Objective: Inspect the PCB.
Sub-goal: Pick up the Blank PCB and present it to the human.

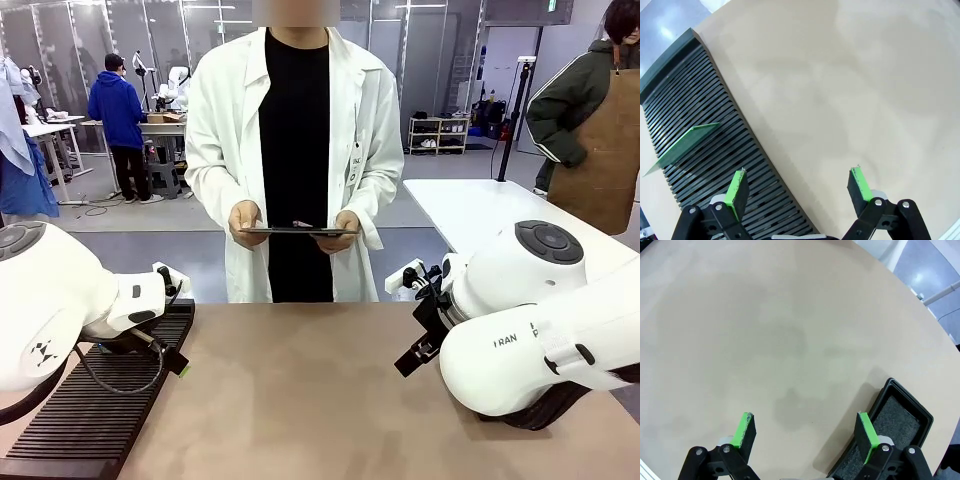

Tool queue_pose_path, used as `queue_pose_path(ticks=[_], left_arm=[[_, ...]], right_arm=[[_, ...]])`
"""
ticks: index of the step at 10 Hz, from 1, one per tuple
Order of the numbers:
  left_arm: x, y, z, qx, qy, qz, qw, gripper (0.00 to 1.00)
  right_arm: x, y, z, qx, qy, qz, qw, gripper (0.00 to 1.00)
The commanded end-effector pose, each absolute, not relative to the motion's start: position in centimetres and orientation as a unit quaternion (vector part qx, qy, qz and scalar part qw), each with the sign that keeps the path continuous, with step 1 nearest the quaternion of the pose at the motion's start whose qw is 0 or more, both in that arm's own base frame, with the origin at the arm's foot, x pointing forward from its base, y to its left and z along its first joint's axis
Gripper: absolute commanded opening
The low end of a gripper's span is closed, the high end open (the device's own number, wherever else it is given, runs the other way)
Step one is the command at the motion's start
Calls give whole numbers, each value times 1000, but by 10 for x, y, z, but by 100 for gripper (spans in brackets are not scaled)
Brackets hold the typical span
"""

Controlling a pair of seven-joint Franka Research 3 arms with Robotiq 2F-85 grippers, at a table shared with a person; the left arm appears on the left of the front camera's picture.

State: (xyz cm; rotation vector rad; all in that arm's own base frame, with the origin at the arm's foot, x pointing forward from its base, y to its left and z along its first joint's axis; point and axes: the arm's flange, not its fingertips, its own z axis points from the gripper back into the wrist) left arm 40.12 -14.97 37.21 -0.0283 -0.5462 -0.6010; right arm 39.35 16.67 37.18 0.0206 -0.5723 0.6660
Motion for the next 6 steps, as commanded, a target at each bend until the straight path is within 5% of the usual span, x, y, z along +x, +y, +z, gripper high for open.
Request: queue_pose_path(ticks=[1, 6], left_arm=[[401, -150, 372, -14, -266, -292, 919, 100], [387, -101, 469, -244, -208, -260, 911, 100]], right_arm=[[393, 167, 372, 10, -277, 322, 905, 100], [401, 121, 457, 185, -223, 259, 921, 100]])
